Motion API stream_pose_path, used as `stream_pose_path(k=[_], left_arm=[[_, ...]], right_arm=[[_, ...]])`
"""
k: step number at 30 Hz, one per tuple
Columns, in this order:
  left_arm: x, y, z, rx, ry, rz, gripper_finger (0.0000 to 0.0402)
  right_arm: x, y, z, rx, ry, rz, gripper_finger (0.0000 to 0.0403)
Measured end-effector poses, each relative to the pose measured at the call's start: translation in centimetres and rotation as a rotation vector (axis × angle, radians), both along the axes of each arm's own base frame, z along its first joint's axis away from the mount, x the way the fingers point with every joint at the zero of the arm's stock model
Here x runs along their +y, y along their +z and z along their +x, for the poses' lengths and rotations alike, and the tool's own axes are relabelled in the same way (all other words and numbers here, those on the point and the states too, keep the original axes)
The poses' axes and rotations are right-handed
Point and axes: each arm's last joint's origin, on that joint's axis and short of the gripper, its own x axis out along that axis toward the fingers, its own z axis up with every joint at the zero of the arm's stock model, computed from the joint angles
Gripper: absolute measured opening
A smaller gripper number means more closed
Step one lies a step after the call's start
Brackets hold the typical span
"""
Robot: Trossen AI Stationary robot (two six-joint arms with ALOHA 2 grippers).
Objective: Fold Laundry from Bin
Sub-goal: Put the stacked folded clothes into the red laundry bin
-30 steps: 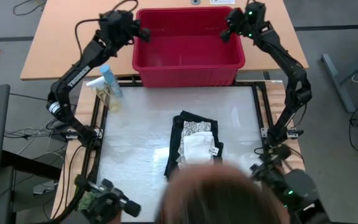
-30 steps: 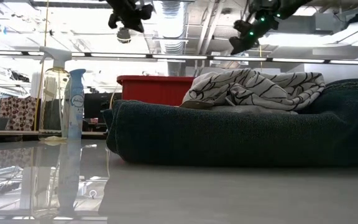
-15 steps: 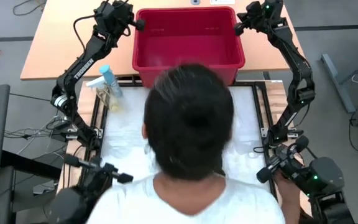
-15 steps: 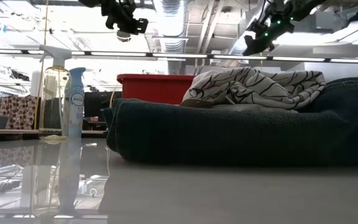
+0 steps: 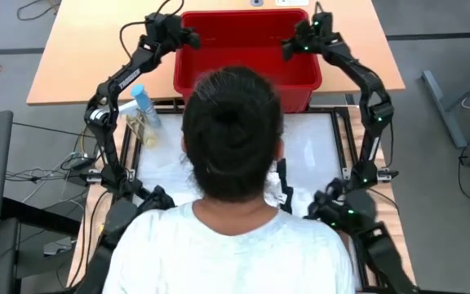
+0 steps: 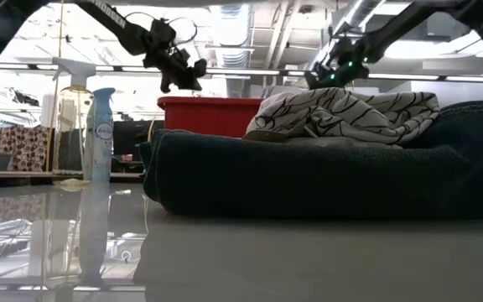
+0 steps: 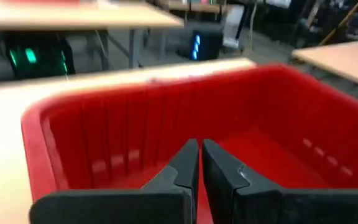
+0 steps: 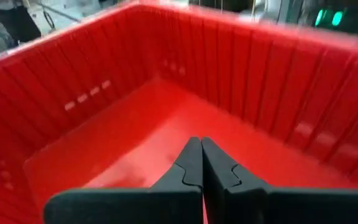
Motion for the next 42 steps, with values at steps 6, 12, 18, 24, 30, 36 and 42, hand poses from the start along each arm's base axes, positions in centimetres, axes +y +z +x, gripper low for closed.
stream_pose_path(k=[6, 12, 18, 24, 30, 36, 42], left_arm=[[0.3, -2.0, -0.6, 0.059, -0.02, -0.151, 0.0009], [-0.1, -3.1, -0.7, 0.095, -0.025, -0.269, 0.0009], [-0.6, -0.2, -0.8, 0.042, -0.073, -0.102, 0.0009], [-3.1, 3.9, -1.0, 0.016, -0.313, 0.074, 0.0024], [-8.1, 7.5, -1.2, -0.076, -0.606, -0.025, 0.0086], [-15.0, 9.5, -0.4, -0.106, -0.898, -0.246, 0.0157], [-21.5, 8.5, 1.1, 0.103, -0.93, -0.434, 0.021]], right_arm=[[0.0, -2.9, 1.9, 0.022, 0.071, 0.135, 0.0018], [0.7, -3.7, 3.4, 0.069, 0.133, 0.14, 0.0018], [0.0, 0.3, 2.5, 0.005, 0.118, -0.005, 0.0018], [1.0, 6.3, 1.6, -0.083, 0.25, -0.071, 0.0038], [5.8, 8.6, 0.8, 0.066, 0.415, 0.175, 0.0074], [12.5, 7.1, 1.8, 0.241, 0.606, 0.428, 0.0119], [17.7, 6.1, 3.4, 0.329, 0.633, 0.467, 0.0165]])
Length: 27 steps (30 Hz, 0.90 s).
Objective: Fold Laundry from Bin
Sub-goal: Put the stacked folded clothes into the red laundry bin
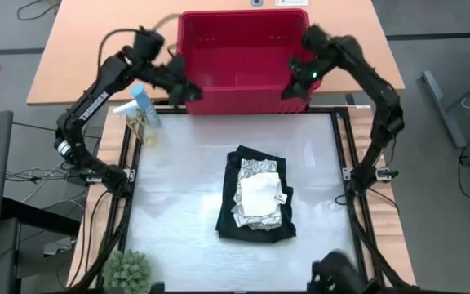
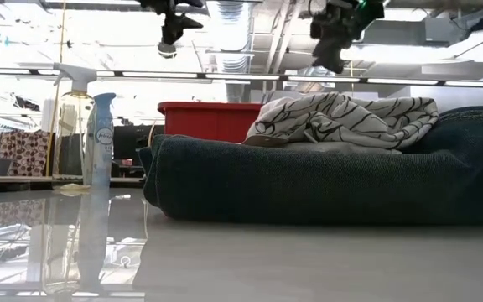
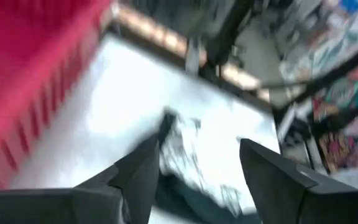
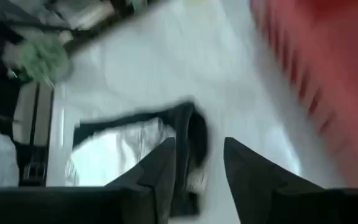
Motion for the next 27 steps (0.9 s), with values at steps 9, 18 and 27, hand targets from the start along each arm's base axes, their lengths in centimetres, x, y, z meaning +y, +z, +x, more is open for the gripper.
stream_pose_path(k=[9, 18, 27], left_arm=[[-5.3, -2.2, 1.9, 0.226, -0.131, -0.18, 0.0225], [-9.6, -6.8, 0.7, 0.257, -0.125, -0.341, 0.0225], [-12.6, -13.0, -0.3, -0.031, 0.19, -0.512, 0.0225]], right_arm=[[8.1, -6.7, 3.4, 0.322, -0.131, 0.32, 0.0175], [17.7, -11.0, 1.4, 0.328, -0.404, 0.354, 0.0175], [23.8, -12.3, -1.7, 0.126, -0.532, 0.303, 0.0164]])
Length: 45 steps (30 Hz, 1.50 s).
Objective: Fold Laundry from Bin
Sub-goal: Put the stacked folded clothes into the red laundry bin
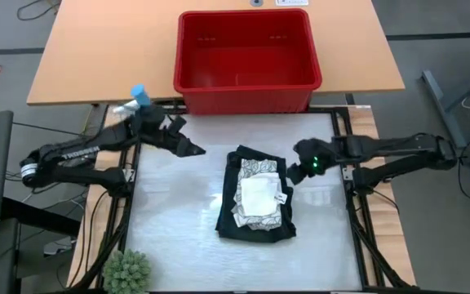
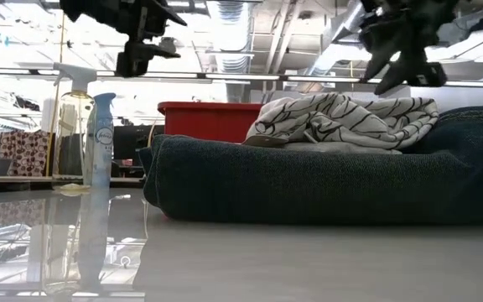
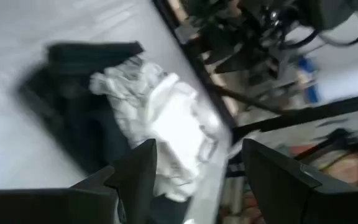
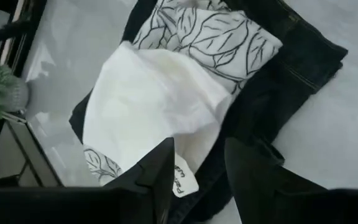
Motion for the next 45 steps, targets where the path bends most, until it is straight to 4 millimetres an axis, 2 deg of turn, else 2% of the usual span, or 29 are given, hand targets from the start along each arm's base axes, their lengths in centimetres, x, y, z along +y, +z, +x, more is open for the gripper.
stream_pose_path(k=[4, 6, 10, 18, 23, 31, 35, 41, 45], left_arm=[[-1.6, -2.9, 0.6, -0.059, 0.065, -0.084, 0.0225], [-2.4, -4.4, 0.8, -0.041, 0.123, -0.127, 0.0225], [-3.5, -6.4, 1.3, -0.056, 0.16, -0.116, 0.023], [-4.9, -7.2, 3.1, -0.103, 0.102, -0.147, 0.029], [-5.4, -9.0, 4.2, -0.024, 0.107, -0.184, 0.0317], [-6.3, -10.3, 6.1, -0.057, 0.072, -0.208, 0.032], [-6.9, -10.7, 6.2, -0.044, 0.054, -0.211, 0.032], [-7.7, -10.7, 6.2, -0.042, 0.052, -0.196, 0.032], [-8.3, -11.2, 6.1, 0.005, 0.047, -0.188, 0.0321]], right_arm=[[1.4, -0.9, -0.6, 0.007, 0.013, -0.043, 0.0154], [1.8, -1.7, -0.8, 0.035, -0.058, 0.012, 0.0155], [2.5, -3.5, -1.0, 0.099, -0.124, 0.086, 0.0185], [3.6, -3.8, -0.9, 0.093, -0.073, 0.058, 0.0289], [3.9, -4.3, -0.3, 0.106, -0.086, 0.072, 0.0324], [5.3, -5.4, 0.9, 0.102, -0.12, 0.058, 0.0326], [6.2, -7.0, 1.2, 0.041, -0.175, 0.126, 0.0325], [7.2, -10.2, 0.1, -0.052, -0.306, 0.226, 0.0325], [8.0, -10.9, -0.6, -0.086, -0.359, 0.242, 0.0328]])
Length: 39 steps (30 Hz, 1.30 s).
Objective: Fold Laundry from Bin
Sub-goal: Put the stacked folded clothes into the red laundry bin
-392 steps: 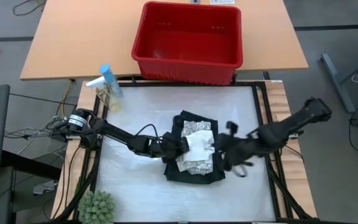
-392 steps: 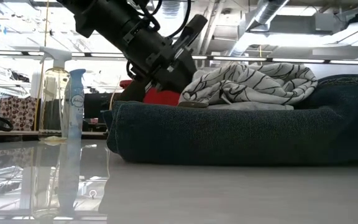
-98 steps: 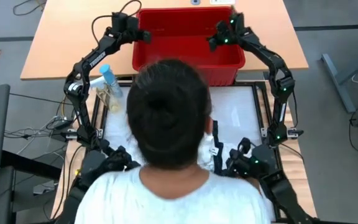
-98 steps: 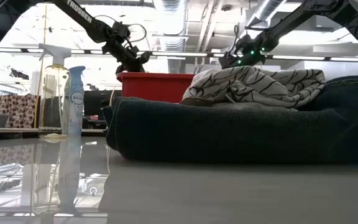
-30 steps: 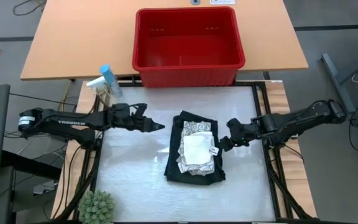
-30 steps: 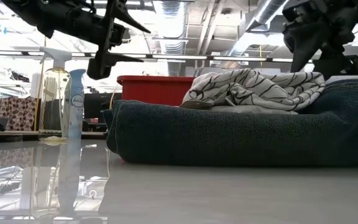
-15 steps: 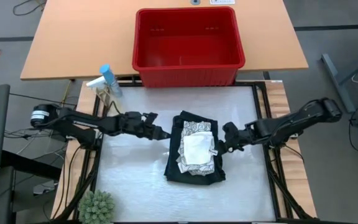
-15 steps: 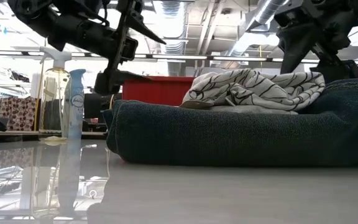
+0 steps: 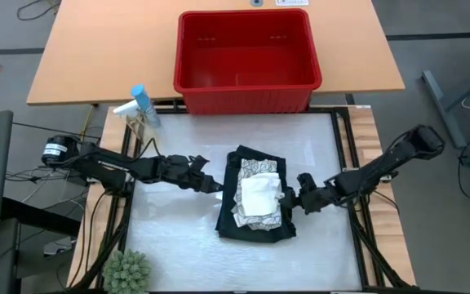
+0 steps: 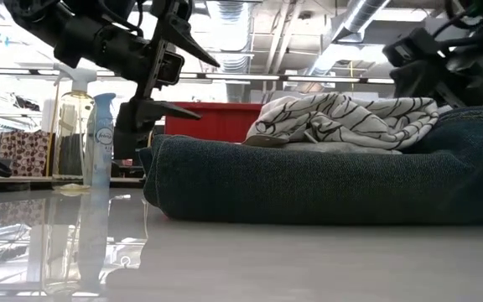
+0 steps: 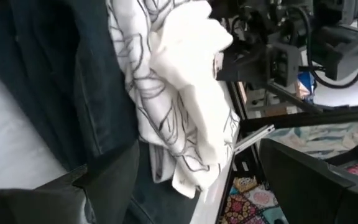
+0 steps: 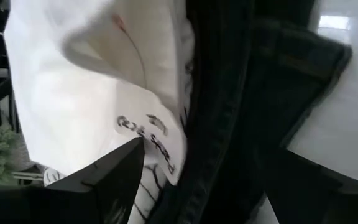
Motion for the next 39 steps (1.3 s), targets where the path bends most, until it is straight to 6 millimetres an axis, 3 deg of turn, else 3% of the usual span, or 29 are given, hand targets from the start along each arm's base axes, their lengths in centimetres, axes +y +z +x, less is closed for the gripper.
stream_pose_path(k=[6, 12, 18, 27, 34, 39], left_arm=[[-0.4, -0.3, -0.1, 0.033, 0.004, 0.001, 0.0321], [-0.2, -0.8, -0.3, 0.091, 0.046, 0.026, 0.0321], [-0.1, -0.8, -0.4, 0.069, 0.062, 0.041, 0.0321], [0.1, -4.4, -3.5, -0.037, 0.186, -0.087, 0.0321], [0.0, -3.9, -3.3, -0.086, 0.185, -0.065, 0.0321], [-0.2, -6.1, -2.5, -0.024, 0.149, -0.092, 0.032]], right_arm=[[1.1, -0.1, -0.6, -0.007, -0.015, 0.014, 0.0332], [1.6, -1.0, -2.3, 0.115, -0.055, -0.012, 0.0332], [1.8, -0.9, -2.0, 0.078, -0.067, -0.002, 0.0332], [1.2, -3.4, -2.7, -0.048, -0.096, 0.053, 0.0332], [0.4, -3.8, -2.4, -0.088, -0.093, 0.034, 0.0332], [-0.1, -3.7, -2.0, -0.078, -0.056, 0.031, 0.0332]])
